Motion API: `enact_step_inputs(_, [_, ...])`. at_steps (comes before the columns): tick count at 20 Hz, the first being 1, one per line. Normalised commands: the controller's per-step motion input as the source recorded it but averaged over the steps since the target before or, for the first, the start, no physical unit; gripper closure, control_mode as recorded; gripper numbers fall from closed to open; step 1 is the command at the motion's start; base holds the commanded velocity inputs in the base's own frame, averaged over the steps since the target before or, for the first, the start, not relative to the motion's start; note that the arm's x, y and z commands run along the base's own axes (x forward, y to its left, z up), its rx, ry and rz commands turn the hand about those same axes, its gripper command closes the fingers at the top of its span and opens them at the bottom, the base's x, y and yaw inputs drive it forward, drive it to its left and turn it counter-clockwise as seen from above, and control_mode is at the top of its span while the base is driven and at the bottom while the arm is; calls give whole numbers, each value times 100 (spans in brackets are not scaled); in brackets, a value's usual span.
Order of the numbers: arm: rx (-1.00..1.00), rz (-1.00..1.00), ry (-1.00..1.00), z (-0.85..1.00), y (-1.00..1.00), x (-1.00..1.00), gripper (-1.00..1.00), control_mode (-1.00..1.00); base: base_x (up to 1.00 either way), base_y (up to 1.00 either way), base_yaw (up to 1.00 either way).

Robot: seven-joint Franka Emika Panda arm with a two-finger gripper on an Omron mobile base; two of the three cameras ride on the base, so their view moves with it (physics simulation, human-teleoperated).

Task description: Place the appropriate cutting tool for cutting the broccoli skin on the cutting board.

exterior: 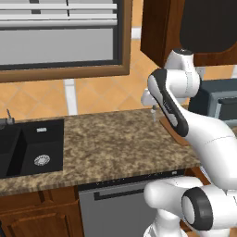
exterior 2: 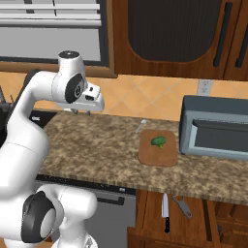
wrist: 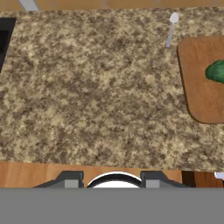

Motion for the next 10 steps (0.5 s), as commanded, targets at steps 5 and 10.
enact_step_inputs(5, [1, 0, -9, -14, -41, -54, -100, -100, 0, 0, 0])
enact_step_inputs(10, [5, -10, 1, -70, -99, -97, -100, -100, 0, 0, 0])
